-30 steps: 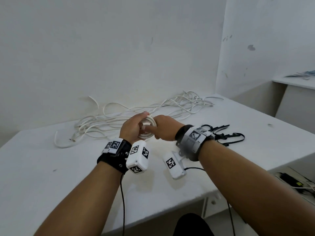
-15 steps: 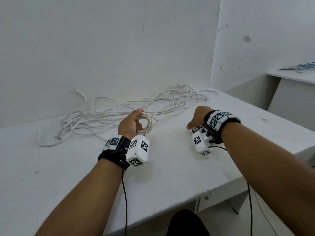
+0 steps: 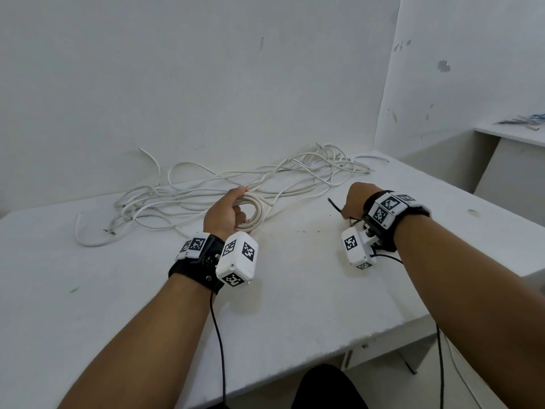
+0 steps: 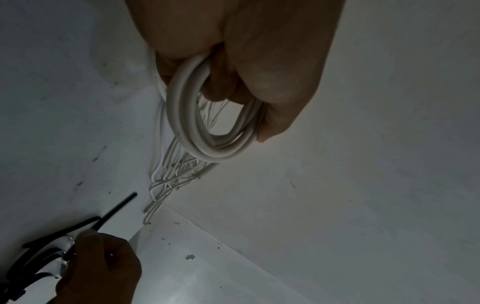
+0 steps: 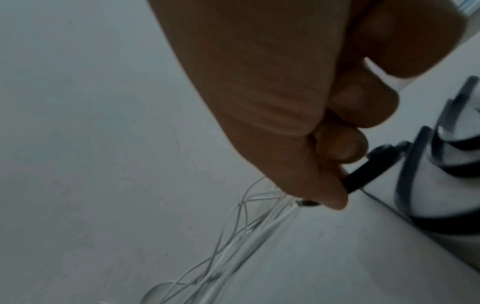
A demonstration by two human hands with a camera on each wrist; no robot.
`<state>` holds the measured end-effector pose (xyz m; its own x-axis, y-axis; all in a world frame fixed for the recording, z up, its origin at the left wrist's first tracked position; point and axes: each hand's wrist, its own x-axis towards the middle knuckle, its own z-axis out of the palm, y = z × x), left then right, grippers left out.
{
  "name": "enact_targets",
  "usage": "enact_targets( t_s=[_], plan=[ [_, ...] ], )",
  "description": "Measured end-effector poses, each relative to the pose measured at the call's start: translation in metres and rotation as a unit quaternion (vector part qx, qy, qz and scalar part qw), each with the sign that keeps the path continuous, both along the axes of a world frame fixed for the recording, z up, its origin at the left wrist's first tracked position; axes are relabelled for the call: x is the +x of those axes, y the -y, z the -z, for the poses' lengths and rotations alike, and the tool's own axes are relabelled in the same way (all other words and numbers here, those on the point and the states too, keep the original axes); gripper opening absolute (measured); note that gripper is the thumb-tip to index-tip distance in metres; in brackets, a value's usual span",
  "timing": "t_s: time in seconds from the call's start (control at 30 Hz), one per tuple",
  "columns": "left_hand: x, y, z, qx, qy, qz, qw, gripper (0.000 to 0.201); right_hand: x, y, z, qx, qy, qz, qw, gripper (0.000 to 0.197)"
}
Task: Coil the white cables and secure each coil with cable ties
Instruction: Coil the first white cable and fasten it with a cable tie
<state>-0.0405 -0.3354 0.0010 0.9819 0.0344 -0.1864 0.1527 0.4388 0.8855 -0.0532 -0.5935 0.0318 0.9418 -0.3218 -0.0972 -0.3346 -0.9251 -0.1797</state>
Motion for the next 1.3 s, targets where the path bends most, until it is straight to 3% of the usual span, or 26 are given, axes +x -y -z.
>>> enact_targets(
  t_s=[0.1, 0.2, 0.3, 0.4, 0.5, 0.63, 0.7, 0.9, 0.97, 1.07, 1.13, 1.2, 1.3],
  plan=[
    [0.002, -0.011, -0.002, 0.0, 0.011, 0.001, 1.0, 0.023, -0.001, -0.004, -0.01, 0.044, 0.015, -0.005, 0.999, 0.012],
    [0.003, -0.022, -0.004, 0.008, 0.018, -0.003, 1.0, 0.026, 0.002, -0.014, -0.013, 0.103, 0.056, -0.018, 0.993, 0.02],
    [0.004, -0.037, -0.006, 0.012, 0.024, 0.001, 1.0, 0.026, 0.004, -0.036, -0.014, 0.177, 0.105, -0.034, 0.978, 0.021],
    [0.001, -0.05, -0.006, 0.008, 0.034, 0.006, 0.999, 0.028, 0.013, -0.064, -0.008, 0.244, 0.14, -0.071, 0.957, 0.007],
    [-0.003, -0.063, -0.006, 0.011, 0.047, 0.004, 0.999, 0.027, 0.024, -0.1, -0.001, 0.351, 0.168, -0.087, 0.917, 0.004],
    [-0.007, -0.081, -0.001, 0.028, 0.047, 0.005, 0.998, 0.021, 0.037, -0.149, 0.008, 0.51, 0.205, -0.064, 0.833, 0.017],
    [-0.007, -0.088, 0.002, 0.032, 0.047, 0.006, 0.998, 0.017, 0.044, -0.168, 0.014, 0.549, 0.214, -0.052, 0.806, 0.02],
    [-0.004, -0.104, 0.006, 0.053, 0.052, 0.007, 0.997, 0.016, 0.045, -0.208, 0.024, 0.654, 0.13, -0.071, 0.742, 0.017],
    [-0.005, -0.108, 0.008, 0.072, 0.052, 0.014, 0.996, 0.017, 0.042, -0.216, 0.027, 0.634, 0.061, -0.127, 0.76, 0.019],
    [-0.004, -0.111, 0.012, 0.096, 0.04, 0.009, 0.995, 0.015, 0.037, -0.222, 0.03, 0.511, 0.002, -0.23, 0.828, 0.019],
    [-0.002, -0.112, 0.014, 0.089, 0.03, -0.003, 0.996, 0.012, 0.032, -0.228, 0.031, 0.502, 0.007, -0.246, 0.829, 0.02],
    [-0.001, -0.11, 0.012, 0.088, 0.022, -0.022, 0.996, 0.013, 0.031, -0.232, 0.035, 0.604, -0.011, -0.188, 0.774, 0.031],
    [0.002, -0.108, 0.012, 0.084, 0.029, -0.055, 0.995, 0.01, 0.03, -0.234, 0.037, 0.687, -0.001, -0.127, 0.716, 0.018]
  ],
)
